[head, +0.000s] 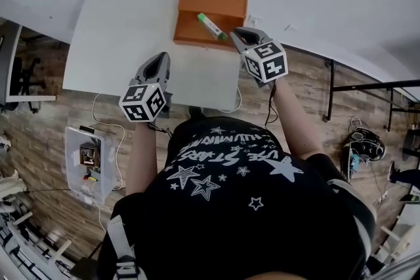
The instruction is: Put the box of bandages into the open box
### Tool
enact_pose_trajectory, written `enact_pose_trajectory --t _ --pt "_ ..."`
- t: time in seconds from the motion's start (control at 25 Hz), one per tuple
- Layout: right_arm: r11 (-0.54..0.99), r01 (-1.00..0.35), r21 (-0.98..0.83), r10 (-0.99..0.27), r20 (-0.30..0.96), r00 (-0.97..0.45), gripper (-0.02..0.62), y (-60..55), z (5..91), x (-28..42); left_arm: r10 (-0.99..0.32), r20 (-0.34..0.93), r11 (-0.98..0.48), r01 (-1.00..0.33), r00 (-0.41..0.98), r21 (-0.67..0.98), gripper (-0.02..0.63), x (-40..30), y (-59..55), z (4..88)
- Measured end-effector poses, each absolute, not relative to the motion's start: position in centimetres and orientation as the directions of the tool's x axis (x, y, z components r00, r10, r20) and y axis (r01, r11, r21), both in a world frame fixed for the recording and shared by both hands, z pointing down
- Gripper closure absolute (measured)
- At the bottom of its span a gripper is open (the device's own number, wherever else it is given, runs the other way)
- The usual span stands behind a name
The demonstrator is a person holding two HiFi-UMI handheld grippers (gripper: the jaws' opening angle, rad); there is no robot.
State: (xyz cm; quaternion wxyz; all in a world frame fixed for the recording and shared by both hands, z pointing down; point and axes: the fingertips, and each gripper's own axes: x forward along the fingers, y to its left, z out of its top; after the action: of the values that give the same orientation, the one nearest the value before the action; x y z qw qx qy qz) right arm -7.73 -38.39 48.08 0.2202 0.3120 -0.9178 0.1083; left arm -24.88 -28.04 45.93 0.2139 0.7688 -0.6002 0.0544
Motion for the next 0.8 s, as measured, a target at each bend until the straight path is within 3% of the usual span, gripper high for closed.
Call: enact_pose_trajectory --t 0.8 --pt "0.790 -0.604 -0.108 -0.487 0.489 -0.724 0.535 -27.6 49.9 1.1 -0.904 0.356 -0.149 -0.955 0.236 0.255 0.586 -16.1 -16.5 46.9"
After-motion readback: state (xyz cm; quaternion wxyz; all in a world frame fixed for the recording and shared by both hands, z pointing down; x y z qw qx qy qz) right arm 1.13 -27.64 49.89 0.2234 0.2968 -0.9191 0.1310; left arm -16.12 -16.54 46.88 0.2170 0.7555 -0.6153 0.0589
